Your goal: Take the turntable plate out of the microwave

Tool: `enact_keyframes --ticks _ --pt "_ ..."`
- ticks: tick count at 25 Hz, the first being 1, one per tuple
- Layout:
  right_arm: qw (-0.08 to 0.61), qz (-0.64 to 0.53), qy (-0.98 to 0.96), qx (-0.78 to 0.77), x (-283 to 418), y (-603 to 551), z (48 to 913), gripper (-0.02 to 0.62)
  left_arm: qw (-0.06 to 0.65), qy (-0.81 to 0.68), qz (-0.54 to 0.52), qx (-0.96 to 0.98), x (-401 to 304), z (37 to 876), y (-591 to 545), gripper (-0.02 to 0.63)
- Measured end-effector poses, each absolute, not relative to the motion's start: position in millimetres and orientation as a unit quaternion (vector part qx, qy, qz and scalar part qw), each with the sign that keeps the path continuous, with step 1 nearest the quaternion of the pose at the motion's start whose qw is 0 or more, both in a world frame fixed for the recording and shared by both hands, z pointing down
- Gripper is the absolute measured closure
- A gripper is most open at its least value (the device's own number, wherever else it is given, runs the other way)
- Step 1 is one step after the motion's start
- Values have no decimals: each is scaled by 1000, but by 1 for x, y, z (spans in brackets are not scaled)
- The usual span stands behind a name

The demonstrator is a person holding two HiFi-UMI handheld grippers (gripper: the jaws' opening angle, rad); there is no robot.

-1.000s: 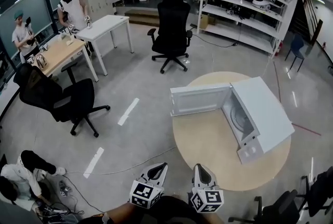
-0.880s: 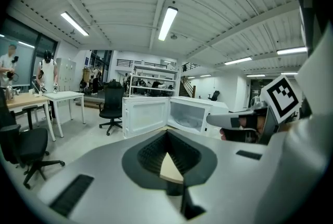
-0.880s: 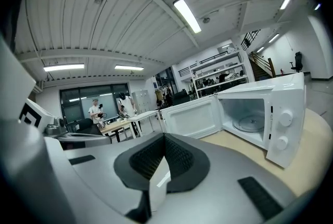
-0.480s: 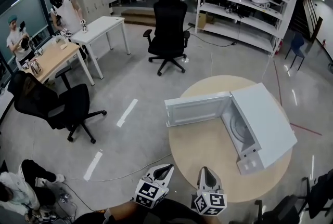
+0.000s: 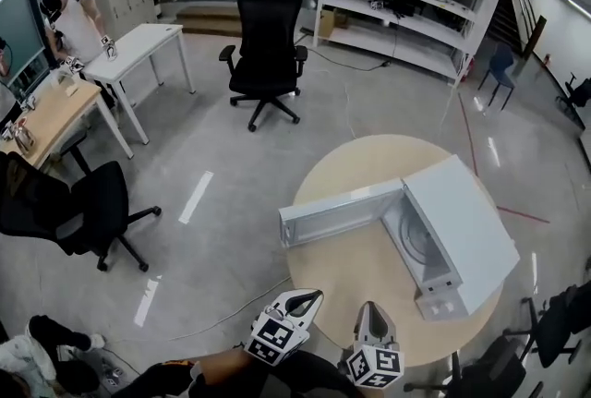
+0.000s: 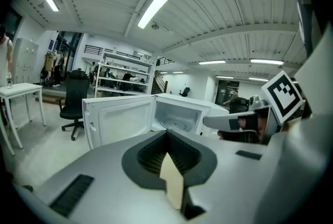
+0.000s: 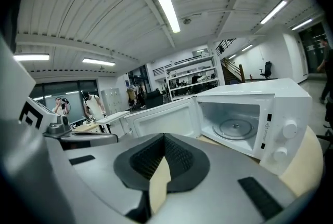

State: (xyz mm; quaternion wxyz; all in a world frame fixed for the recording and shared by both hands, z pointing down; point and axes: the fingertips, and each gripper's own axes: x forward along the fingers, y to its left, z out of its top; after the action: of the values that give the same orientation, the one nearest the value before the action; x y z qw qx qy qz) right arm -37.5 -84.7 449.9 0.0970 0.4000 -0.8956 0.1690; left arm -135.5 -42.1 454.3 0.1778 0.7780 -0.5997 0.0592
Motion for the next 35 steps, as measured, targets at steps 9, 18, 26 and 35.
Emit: enact_keyframes --ticks 9,18,26,35 --pt "99 175 -860 468 -64 -109 447 578 183 -546 51 816 -177 455 -77 560" --pt "84 181 -824 531 -67 -107 441 578 176 -483 51 856 -185 454 -93 560" --pt "76 189 -812 546 -43 -113 446 578 170 -467 65 865 -161 452 -99 560" --pt "50 200 -821 533 -4 -140 442 578 158 -496 80 850 -131 441 -118 560"
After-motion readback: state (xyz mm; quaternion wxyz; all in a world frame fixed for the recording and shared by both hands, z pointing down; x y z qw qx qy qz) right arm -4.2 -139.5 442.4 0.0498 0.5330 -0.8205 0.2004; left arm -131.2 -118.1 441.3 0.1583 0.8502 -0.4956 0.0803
